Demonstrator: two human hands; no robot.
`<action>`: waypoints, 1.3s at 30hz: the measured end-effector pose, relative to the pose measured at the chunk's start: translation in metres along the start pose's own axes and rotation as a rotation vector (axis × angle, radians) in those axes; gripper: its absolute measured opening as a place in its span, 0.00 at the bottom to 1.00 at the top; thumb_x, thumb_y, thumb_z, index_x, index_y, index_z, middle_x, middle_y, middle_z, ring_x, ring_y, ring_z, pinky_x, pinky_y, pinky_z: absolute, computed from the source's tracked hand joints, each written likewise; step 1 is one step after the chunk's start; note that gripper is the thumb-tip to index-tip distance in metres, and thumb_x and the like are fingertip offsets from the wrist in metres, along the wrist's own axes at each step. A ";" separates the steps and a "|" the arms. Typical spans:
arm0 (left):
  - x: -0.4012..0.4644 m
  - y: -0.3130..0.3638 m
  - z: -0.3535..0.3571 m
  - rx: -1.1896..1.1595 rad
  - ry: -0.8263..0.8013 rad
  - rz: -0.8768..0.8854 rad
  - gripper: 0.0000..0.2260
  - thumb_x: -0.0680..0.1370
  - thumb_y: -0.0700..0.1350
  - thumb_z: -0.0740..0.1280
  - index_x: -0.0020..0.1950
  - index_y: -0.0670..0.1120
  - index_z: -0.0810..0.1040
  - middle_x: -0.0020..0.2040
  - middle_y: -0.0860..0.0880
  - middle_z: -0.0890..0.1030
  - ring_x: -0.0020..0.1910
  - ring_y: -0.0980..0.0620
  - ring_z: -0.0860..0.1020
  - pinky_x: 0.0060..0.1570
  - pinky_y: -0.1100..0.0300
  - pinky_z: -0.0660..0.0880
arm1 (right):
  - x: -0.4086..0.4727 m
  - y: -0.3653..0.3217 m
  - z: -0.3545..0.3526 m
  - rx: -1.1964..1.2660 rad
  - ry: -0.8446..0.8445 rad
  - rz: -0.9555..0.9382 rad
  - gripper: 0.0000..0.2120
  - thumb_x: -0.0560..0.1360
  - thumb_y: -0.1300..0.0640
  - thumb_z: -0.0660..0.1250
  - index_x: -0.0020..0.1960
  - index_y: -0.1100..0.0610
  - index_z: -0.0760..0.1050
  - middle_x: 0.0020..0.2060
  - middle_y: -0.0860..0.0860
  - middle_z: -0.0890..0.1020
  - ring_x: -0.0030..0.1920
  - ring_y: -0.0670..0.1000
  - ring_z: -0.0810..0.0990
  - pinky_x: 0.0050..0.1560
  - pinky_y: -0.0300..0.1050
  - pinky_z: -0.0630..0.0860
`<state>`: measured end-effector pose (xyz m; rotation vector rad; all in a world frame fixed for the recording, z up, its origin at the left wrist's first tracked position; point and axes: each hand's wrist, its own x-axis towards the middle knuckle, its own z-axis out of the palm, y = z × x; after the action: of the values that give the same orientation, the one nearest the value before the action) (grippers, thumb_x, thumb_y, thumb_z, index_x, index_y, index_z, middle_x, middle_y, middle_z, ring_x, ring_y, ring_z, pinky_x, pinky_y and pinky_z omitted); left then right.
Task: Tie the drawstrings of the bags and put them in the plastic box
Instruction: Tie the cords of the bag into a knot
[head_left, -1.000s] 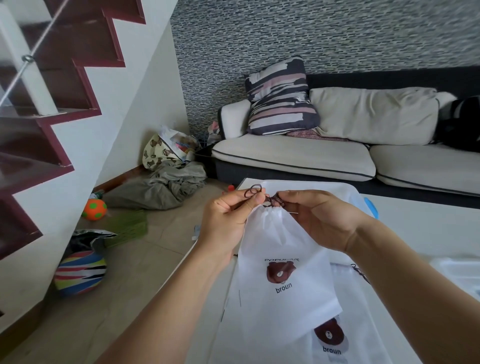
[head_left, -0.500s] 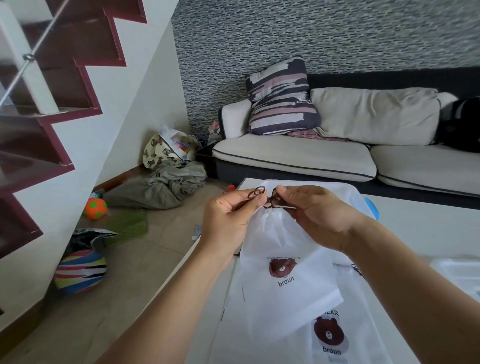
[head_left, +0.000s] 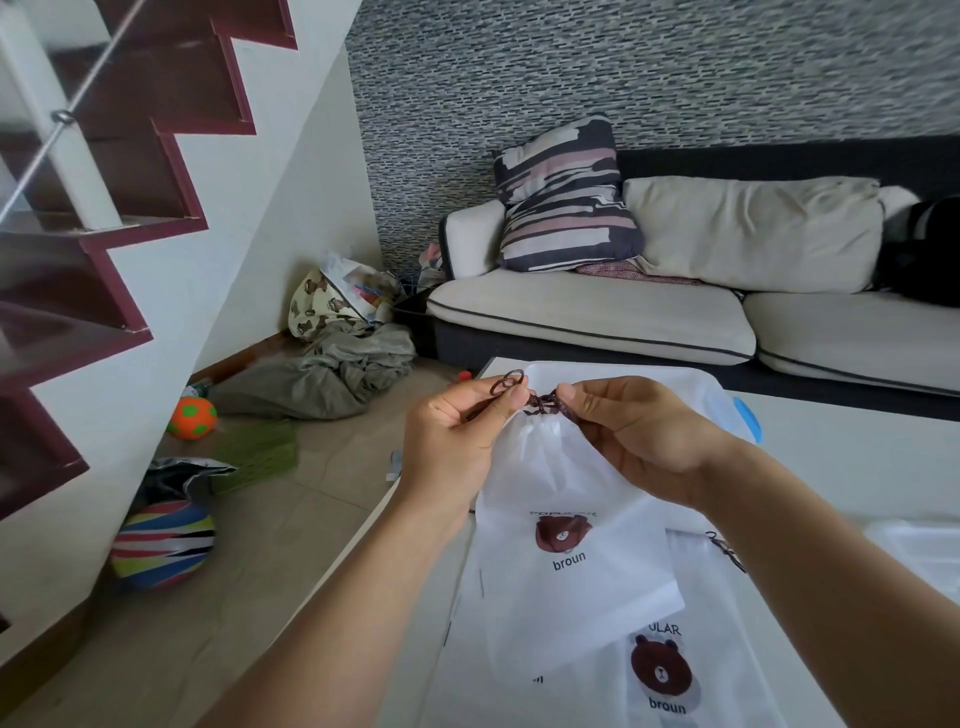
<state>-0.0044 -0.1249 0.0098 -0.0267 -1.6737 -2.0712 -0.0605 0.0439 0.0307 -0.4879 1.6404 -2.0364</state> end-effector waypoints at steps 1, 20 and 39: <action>0.000 0.000 0.000 -0.001 0.000 0.000 0.07 0.66 0.48 0.76 0.43 0.50 0.88 0.47 0.47 0.87 0.50 0.52 0.85 0.57 0.55 0.77 | 0.000 0.000 -0.001 0.001 -0.003 0.002 0.22 0.76 0.57 0.68 0.60 0.76 0.74 0.53 0.67 0.80 0.52 0.58 0.77 0.60 0.48 0.77; -0.001 0.003 0.002 0.192 -0.080 0.171 0.13 0.74 0.36 0.74 0.40 0.56 0.87 0.41 0.52 0.87 0.44 0.56 0.85 0.48 0.65 0.77 | 0.000 -0.004 0.011 0.059 0.031 0.018 0.16 0.83 0.55 0.58 0.61 0.67 0.75 0.53 0.60 0.78 0.56 0.54 0.76 0.69 0.47 0.70; 0.001 0.001 -0.002 0.195 -0.070 0.179 0.10 0.75 0.35 0.74 0.43 0.51 0.87 0.43 0.52 0.87 0.45 0.57 0.85 0.48 0.66 0.77 | 0.006 0.007 0.026 0.259 0.051 -0.087 0.12 0.83 0.58 0.60 0.57 0.66 0.74 0.46 0.62 0.79 0.47 0.58 0.79 0.47 0.43 0.82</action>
<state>-0.0047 -0.1277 0.0101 -0.1807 -1.8365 -1.7888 -0.0500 0.0179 0.0291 -0.4241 1.3772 -2.3014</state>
